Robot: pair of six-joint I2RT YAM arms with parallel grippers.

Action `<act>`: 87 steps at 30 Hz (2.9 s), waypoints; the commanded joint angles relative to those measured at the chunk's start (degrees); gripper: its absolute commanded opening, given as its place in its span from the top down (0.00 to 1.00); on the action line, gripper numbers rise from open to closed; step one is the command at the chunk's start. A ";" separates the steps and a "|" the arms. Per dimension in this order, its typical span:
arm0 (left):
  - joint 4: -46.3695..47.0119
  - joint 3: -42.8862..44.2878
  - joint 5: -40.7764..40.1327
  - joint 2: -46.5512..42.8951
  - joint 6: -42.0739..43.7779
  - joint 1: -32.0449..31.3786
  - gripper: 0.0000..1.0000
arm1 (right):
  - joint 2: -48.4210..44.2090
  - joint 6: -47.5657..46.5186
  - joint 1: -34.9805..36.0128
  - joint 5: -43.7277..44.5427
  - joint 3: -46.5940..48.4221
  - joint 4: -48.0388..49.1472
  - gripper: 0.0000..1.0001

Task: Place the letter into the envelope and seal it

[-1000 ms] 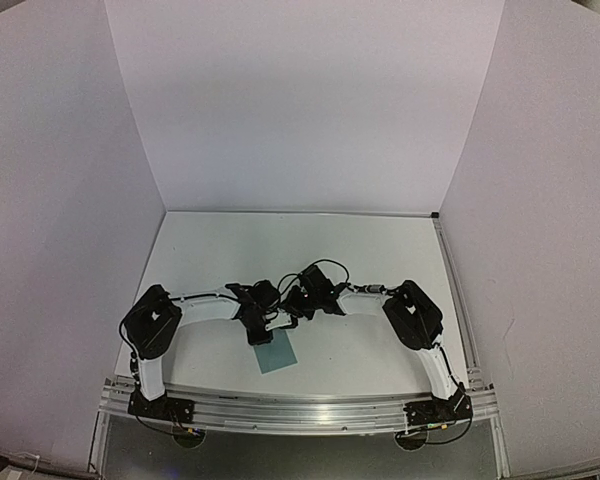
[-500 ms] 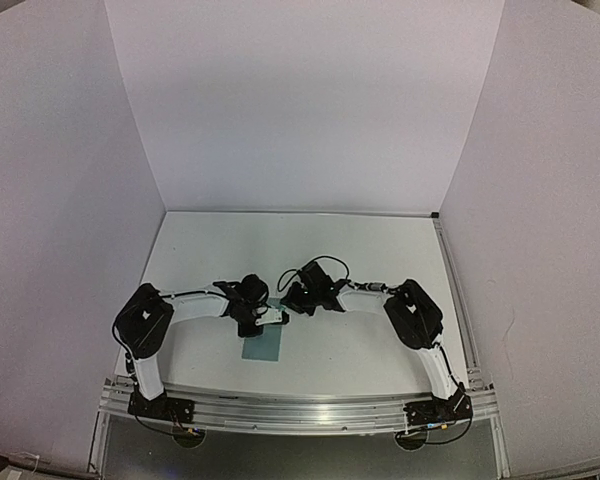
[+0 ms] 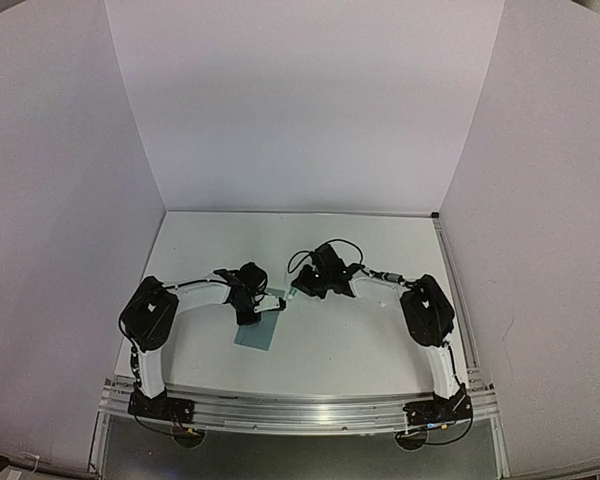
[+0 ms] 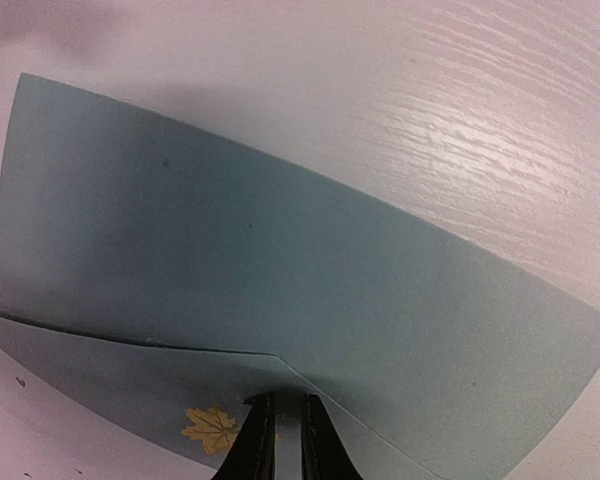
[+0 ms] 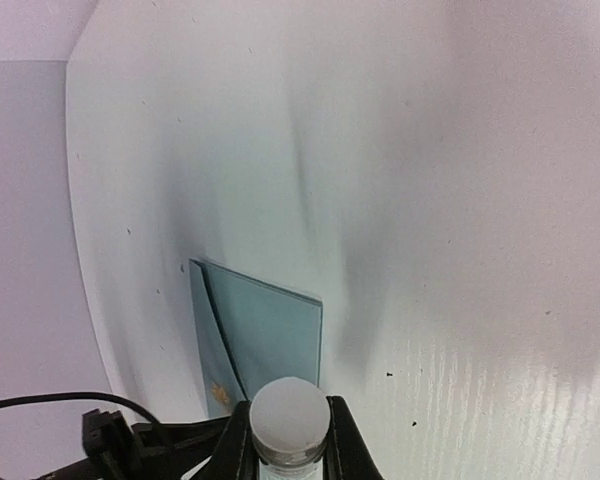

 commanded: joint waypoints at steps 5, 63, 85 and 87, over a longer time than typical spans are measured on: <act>-0.88 1.00 1.50 6.88 -9.66 0.00 0.90 | -9.99 -3.48 -2.28 4.12 -2.24 -2.05 1.00; 20.67 6.24 43.65 -33.46 -50.71 2.99 0.26 | -34.23 -35.90 10.05 -9.88 4.64 6.86 1.00; 32.48 5.34 49.51 -38.90 -46.99 0.39 0.39 | -39.54 -51.73 12.93 -19.94 0.48 18.46 1.00; 32.33 6.03 50.29 -38.74 -47.55 0.35 0.42 | -39.81 -52.24 12.91 -20.50 0.20 18.26 1.00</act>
